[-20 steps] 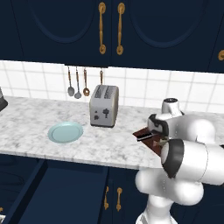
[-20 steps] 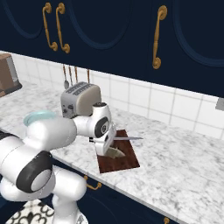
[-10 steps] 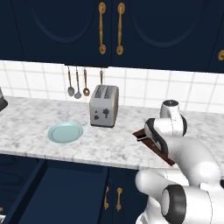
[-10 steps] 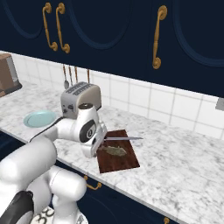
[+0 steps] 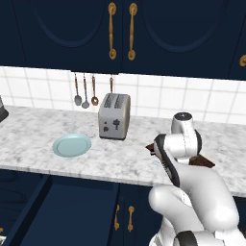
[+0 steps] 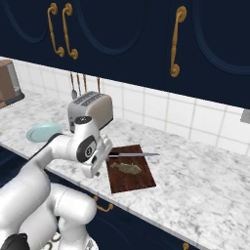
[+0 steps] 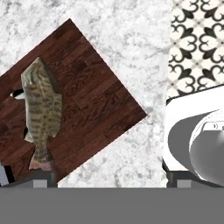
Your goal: Pick up the knife from the drawer and place it on the cutting board. Then place the meat from the plate to the cutting board.
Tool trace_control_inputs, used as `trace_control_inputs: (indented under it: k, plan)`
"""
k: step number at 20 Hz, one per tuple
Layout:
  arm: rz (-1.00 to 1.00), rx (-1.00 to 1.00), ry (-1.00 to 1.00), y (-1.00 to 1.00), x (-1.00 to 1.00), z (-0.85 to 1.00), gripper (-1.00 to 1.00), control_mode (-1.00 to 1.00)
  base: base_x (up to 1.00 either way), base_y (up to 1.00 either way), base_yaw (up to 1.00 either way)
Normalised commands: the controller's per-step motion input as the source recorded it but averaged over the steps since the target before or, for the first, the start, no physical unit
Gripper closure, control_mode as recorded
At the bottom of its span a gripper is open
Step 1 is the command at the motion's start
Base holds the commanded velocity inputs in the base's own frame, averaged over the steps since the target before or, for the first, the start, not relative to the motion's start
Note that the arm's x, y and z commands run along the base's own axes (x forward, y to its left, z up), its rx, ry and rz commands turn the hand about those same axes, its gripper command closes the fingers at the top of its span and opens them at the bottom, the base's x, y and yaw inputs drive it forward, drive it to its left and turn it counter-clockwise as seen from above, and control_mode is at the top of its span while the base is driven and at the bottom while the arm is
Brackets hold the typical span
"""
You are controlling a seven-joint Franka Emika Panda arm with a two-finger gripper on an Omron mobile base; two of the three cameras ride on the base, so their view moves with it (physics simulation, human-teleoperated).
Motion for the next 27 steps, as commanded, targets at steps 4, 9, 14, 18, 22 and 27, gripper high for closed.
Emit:
trace_control_inputs:
  k: [4, 9, 14, 18, 22, 27]
  plan:
    - [-0.11, 0.0, 0.04, 0.23, -0.05, 0.16, -1.0, -1.0, 0.0, 0.0, 0.0]
    - [-0.1, 0.0, 0.0, 0.12, -0.1, 0.21, -1.0, -1.0, 0.0, 0.0, 0.0]
    - [-0.08, 0.0, 0.0, 0.09, -0.2, 0.19, -1.0, -1.0, 0.0, 0.0, 0.0]
    - [-0.06, 0.0, 0.0, 0.1, -0.38, 0.29, -1.0, -1.0, 0.0, 0.0, 0.0]
    - [-0.07, 0.0, -0.01, 0.02, -0.51, 0.3, -1.0, -1.0, 0.0, 0.0, 0.0]
    - [-0.05, 0.0, -0.06, 0.0, -0.47, 0.39, -1.0, -1.0, 0.0, 0.0, 0.0]
